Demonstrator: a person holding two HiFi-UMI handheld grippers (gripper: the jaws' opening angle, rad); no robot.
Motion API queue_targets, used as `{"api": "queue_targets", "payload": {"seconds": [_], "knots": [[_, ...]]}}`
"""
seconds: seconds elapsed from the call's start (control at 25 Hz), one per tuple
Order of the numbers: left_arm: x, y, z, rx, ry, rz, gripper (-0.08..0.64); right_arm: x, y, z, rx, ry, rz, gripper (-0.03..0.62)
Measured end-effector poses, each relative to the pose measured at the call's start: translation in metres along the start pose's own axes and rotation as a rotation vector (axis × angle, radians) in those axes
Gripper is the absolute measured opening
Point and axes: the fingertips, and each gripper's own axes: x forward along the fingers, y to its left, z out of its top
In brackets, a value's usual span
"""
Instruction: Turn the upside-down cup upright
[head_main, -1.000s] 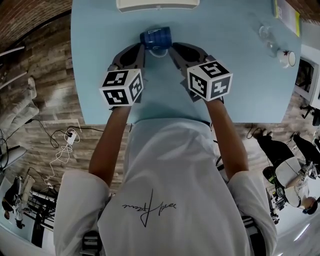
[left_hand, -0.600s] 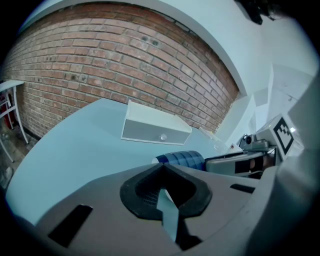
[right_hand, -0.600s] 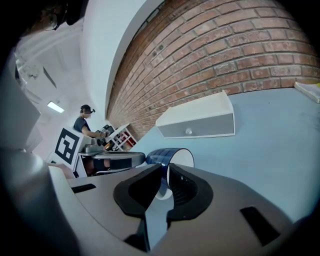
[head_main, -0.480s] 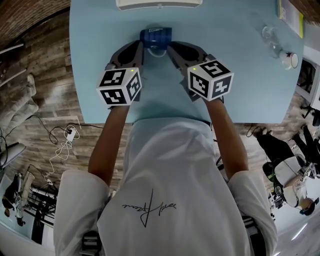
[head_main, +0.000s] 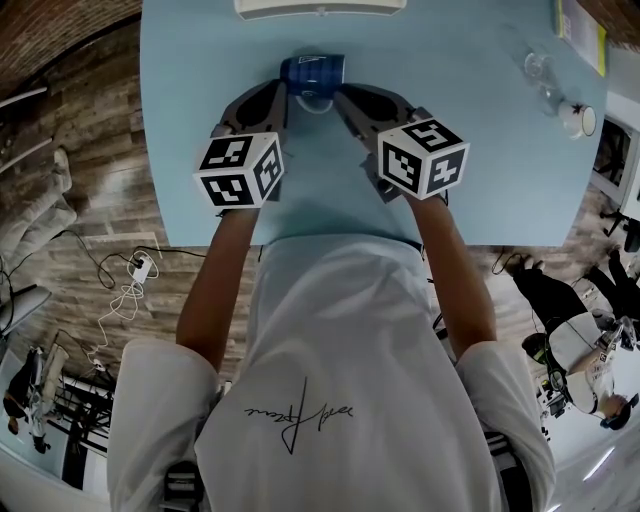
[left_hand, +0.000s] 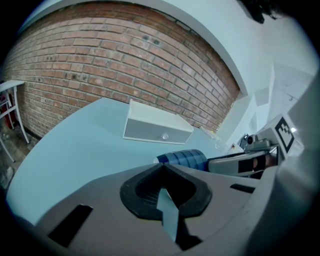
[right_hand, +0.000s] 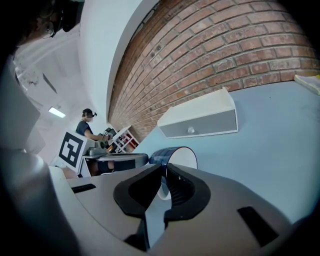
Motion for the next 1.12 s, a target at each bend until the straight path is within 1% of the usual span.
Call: {"api": "queue_targets", "payload": {"seconds": [0.32,0.52,0.88,1.12], "knots": [[0.001,0.002,0.001,0.003,0.000,-0.003,0.009,0.000,0.002,-0.002,0.026,0.007,0.018,0.023],[-0.001,0.002,0.002,0.002,-0.001,-0.003,0.009,-0.002,0.005,-0.003,0.001,0.024,0.011,0.023],[-0.002,0.002,-0.003,0.007,0.004,-0.006,0.009,-0.004,0.009,-0.009,0.024,0.032,0.019,0.023],[-0.001,-0.002,-0.006,0.010,0.007,-0.009,0.009,-0.008,0.008,-0.011,0.020,0.043,0.029,0.023]]}}
